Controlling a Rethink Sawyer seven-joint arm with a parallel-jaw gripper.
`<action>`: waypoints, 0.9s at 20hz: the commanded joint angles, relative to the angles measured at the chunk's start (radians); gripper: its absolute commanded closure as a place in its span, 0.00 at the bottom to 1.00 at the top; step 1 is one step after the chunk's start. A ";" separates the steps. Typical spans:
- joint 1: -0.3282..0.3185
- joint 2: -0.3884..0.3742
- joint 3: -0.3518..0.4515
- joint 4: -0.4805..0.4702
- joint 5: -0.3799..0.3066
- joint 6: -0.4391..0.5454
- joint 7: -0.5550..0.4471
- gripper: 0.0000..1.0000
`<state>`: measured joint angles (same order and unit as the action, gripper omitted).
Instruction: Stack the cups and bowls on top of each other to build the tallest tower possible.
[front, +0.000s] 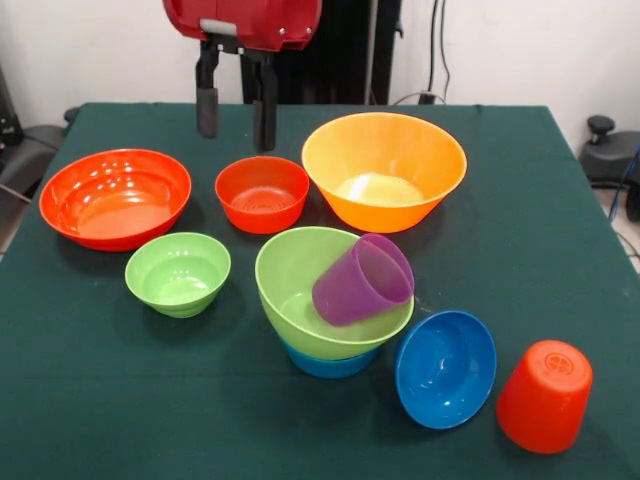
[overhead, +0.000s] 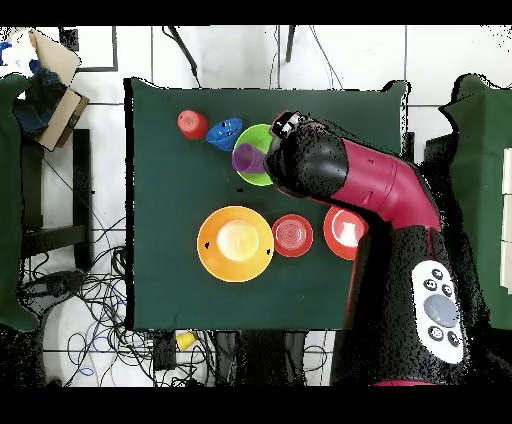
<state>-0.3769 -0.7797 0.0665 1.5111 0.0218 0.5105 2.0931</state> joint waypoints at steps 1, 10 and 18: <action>0.002 0.032 0.185 0.175 -0.119 0.058 -0.221 0.00; 0.034 0.126 0.170 0.126 -0.215 -0.038 -0.119 0.00; 0.039 0.178 0.157 0.072 -0.298 -0.099 -0.111 0.00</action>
<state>-0.3506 -0.6974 0.1466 1.5751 -0.1568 0.4629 2.0908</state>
